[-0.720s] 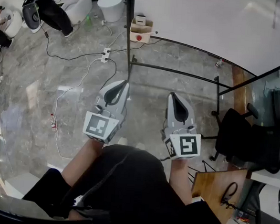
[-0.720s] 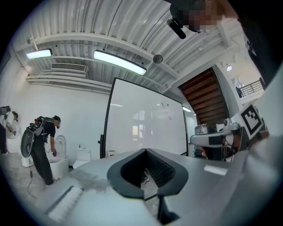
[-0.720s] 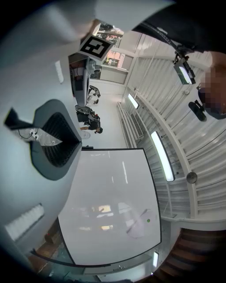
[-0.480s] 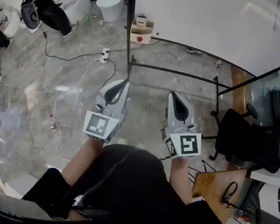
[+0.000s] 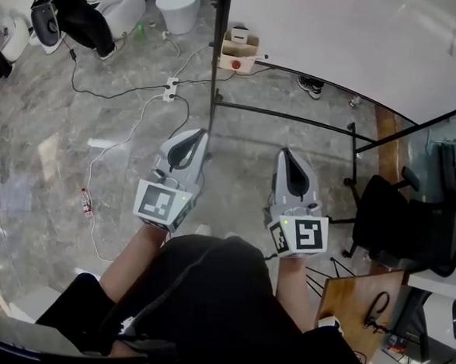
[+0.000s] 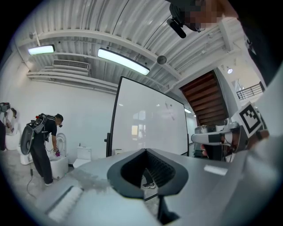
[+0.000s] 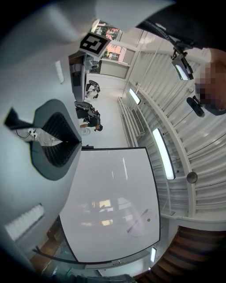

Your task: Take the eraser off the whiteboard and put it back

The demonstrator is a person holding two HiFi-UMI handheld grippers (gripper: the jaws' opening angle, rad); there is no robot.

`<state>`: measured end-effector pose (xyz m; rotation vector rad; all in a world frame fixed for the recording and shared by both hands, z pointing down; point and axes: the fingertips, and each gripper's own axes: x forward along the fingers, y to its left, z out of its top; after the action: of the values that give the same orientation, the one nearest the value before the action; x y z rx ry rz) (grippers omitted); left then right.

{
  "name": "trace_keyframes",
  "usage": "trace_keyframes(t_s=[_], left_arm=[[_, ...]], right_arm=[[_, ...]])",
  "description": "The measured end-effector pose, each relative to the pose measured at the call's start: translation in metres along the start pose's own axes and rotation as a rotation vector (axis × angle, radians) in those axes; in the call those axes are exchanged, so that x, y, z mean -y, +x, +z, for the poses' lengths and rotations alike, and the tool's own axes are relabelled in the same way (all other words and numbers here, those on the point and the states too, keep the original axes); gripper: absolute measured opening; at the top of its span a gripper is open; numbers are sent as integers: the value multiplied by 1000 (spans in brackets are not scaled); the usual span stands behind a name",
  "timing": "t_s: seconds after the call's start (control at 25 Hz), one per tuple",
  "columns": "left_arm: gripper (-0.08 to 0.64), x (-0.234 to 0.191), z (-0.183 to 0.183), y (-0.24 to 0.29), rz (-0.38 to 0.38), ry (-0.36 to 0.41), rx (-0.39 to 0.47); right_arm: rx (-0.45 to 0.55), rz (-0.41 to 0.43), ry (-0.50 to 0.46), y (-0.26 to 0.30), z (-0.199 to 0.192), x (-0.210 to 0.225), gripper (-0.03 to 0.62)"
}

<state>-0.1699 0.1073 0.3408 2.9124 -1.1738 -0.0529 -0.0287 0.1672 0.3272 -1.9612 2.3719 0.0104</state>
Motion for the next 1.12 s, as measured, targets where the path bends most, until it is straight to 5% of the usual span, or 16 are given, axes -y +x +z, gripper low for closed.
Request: trace_keyframes(t_s=[0.56,1.12], left_arm=[[5,-32,-10,-13,3,-5,-7],[5,-40,-11,72,50,6,-12]], right_arm=[[-33,-12,-8,17,-14,-19,9],[-26,50,17,85,-19,49,9]])
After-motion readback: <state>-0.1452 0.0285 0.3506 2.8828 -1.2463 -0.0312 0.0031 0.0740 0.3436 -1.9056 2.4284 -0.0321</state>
